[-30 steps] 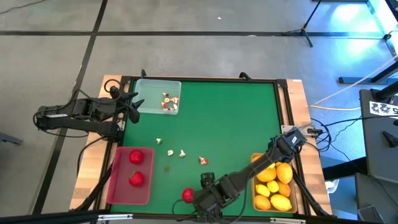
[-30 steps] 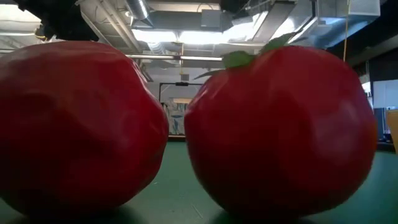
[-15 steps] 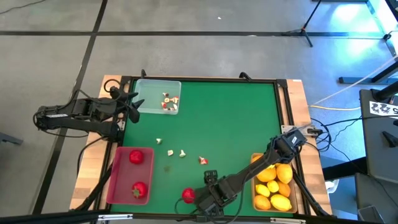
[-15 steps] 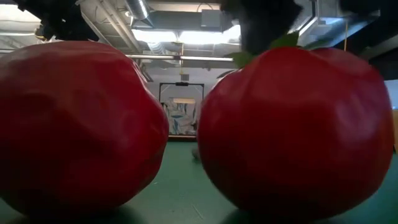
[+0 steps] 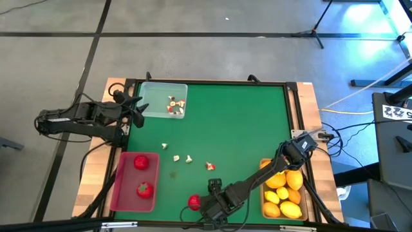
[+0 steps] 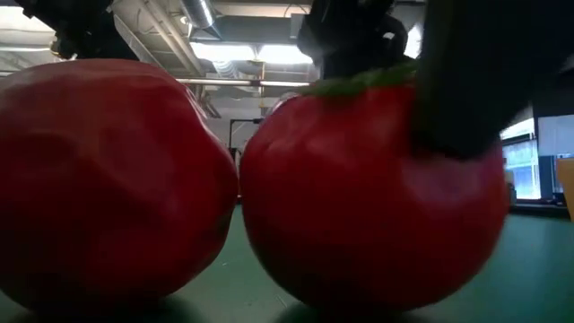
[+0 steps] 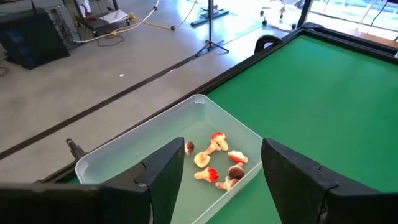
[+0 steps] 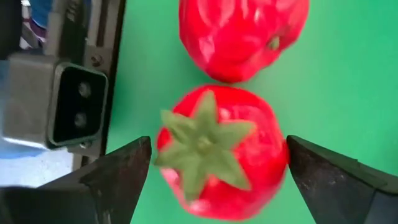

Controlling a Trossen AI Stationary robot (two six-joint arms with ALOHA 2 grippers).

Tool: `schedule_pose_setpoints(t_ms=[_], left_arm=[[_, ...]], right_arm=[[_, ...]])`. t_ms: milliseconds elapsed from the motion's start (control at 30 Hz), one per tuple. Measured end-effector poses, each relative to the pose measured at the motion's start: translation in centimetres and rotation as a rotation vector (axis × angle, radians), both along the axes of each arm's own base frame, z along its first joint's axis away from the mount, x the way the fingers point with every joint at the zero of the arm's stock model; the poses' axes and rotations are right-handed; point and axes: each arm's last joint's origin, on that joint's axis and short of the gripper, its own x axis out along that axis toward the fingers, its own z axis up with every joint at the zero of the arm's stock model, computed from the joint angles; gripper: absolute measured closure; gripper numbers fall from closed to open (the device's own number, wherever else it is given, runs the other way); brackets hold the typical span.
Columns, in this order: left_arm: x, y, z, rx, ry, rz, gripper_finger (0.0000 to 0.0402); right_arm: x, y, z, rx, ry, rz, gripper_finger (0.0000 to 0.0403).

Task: Sort produce into baskets
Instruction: Put the tomato into the pink bin

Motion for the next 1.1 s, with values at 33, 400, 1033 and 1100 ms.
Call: schedule_pose_setpoints(t_ms=[33, 400, 1033, 1100], left_arm=[[0.0, 0.0, 0.0, -0.002, -0.003, 0.001, 0.0192], [0.0, 0.0, 0.0, -0.003, -0.003, 0.002, 0.0192], [0.0, 0.0, 0.0, -0.005, -0.004, 0.003, 0.0192], [0.0, 0.0, 0.0, -0.004, -0.004, 0.003, 0.0192]], right_arm=[[0.2, -0.1, 0.0, 0.004, -0.008, -0.003, 0.0036], [0.7, -0.5, -0.6, -0.002, -0.010, -0.017, 0.0036], [0.6, -0.5, -1.8, -0.021, 0.036, -0.018, 0.0131], [0.5, -0.6, -1.6, -0.028, 0.045, -0.019, 0.0131]])
